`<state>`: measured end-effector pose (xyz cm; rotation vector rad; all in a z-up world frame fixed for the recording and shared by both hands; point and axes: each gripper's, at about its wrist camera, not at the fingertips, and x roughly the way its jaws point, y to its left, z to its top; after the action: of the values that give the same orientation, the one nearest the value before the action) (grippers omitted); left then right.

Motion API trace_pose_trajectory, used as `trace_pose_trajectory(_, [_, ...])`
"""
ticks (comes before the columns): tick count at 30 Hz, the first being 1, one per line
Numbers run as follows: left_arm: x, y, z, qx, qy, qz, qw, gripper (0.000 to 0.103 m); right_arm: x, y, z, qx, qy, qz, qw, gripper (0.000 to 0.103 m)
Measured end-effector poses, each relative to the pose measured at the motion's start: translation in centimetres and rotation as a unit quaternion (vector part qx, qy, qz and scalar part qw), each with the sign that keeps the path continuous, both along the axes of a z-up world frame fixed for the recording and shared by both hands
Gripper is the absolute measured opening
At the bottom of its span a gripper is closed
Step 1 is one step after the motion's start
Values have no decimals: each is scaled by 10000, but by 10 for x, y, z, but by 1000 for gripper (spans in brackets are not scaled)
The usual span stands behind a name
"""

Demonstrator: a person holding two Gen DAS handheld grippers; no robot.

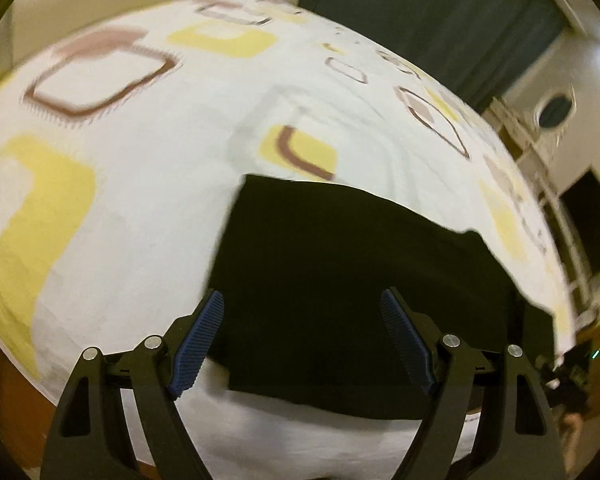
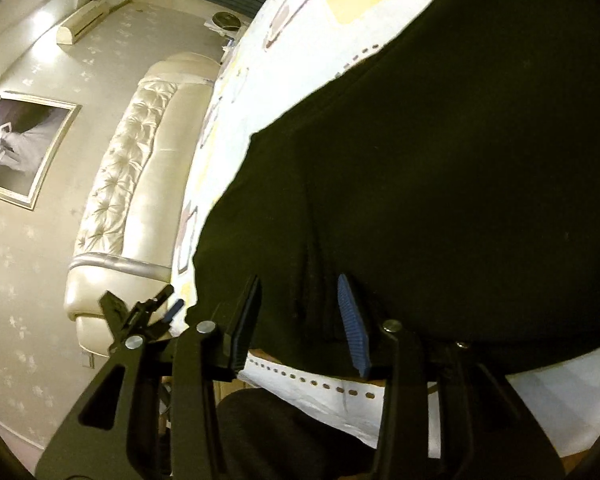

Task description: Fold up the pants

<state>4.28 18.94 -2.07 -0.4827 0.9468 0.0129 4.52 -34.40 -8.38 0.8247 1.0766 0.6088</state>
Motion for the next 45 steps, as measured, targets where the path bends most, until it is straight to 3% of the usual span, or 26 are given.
trace_pose_trajectory(3, [-1, 29, -13, -687, 109, 193, 9974, 80, -2, -3, 8, -15, -130, 24, 9999, 51])
trace_pose_trajectory(6, [0, 45, -25, -1038, 219, 301, 9939, 80, -7, -4, 22, -159, -340, 87, 9993, 57])
trace_pose_trajectory(10, [7, 42, -36, -1108, 331, 59, 9933, 80, -15, -12, 38, -455, -610, 111, 9970, 61])
trace_pose_trajectory(19, [23, 18, -43, -1182, 263, -582, 9909, 78, -26, -38, 35, -511, -581, -209, 9968, 62])
trace_pose_trajectory(21, [26, 20, -45, -1299, 239, -578, 9895, 67, -26, -42, 34, -502, -602, -256, 9966, 62])
trace_pose_trajectory(25, [27, 24, -50, -1341, 388, -503, 9889, 23, -27, -47, 32, -459, -647, -349, 9962, 69])
trace_pose_trajectory(33, [26, 25, -41, -1340, 390, -369, 9895, 15, -28, -51, 32, -422, -696, -580, 9950, 91])
trace_pose_trajectory(45, [24, 7, 9, -1055, 169, -401, 9935, 14, -28, -63, 42, -510, -732, -973, 9913, 92])
